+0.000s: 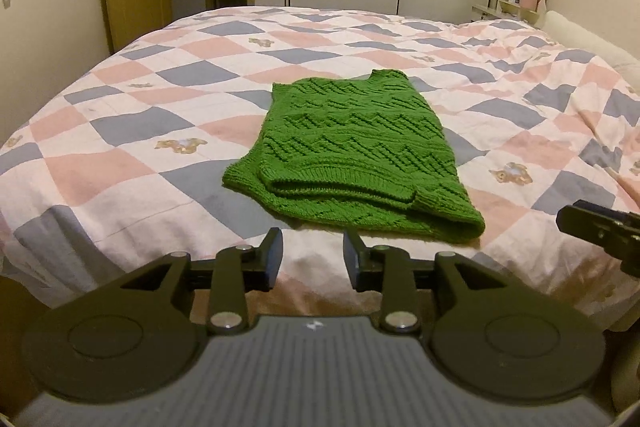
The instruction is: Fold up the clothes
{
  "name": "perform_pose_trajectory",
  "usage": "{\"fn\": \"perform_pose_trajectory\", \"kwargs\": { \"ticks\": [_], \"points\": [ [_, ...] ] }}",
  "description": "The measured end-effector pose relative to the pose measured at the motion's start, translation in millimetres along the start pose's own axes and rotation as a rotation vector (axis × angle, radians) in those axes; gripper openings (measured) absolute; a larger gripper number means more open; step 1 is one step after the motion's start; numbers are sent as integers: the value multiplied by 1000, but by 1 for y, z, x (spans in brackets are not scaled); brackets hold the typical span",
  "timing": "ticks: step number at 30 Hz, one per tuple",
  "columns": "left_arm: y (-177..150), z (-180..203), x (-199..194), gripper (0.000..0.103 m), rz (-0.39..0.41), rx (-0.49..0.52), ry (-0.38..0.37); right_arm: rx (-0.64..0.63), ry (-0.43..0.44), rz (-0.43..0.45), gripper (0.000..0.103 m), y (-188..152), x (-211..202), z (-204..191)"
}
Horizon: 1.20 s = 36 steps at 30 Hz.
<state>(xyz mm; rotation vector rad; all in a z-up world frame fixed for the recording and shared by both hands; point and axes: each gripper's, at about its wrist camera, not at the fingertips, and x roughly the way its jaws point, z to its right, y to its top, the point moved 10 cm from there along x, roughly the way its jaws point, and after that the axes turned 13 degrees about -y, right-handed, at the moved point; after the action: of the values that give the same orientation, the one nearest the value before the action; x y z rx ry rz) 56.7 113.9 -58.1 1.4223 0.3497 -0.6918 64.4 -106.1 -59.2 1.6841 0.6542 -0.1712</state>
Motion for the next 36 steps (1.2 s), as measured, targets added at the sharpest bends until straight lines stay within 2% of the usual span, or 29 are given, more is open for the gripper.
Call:
{"fn": "perform_pose_trajectory", "kwargs": {
  "ticks": [6,10,15,21,25,30,33,36],
  "points": [
    [-1,-6,8,28,-2,-1,-6,-32,-12,-4,54,-3,2,0],
    [-7,-16,24,29,-1,90,-3,-68,-27,-28,56,-8,14,1],
    [-12,-39,57,29,-43,310,79,-172,-65,-74,56,-22,41,4],
    [-9,-48,97,35,-70,687,153,-321,-103,-123,56,-38,78,6],
    [-16,-64,123,37,-112,870,199,-457,-108,-143,56,-50,101,1],
    [-25,-72,143,38,-96,1103,196,-595,-121,-157,57,-67,121,1],
    [-22,-72,152,39,-54,1181,179,-676,-148,-96,57,-68,126,0],
    [-18,-70,159,39,-22,1228,131,-765,-171,-18,57,-65,131,-5]
  ]
}}
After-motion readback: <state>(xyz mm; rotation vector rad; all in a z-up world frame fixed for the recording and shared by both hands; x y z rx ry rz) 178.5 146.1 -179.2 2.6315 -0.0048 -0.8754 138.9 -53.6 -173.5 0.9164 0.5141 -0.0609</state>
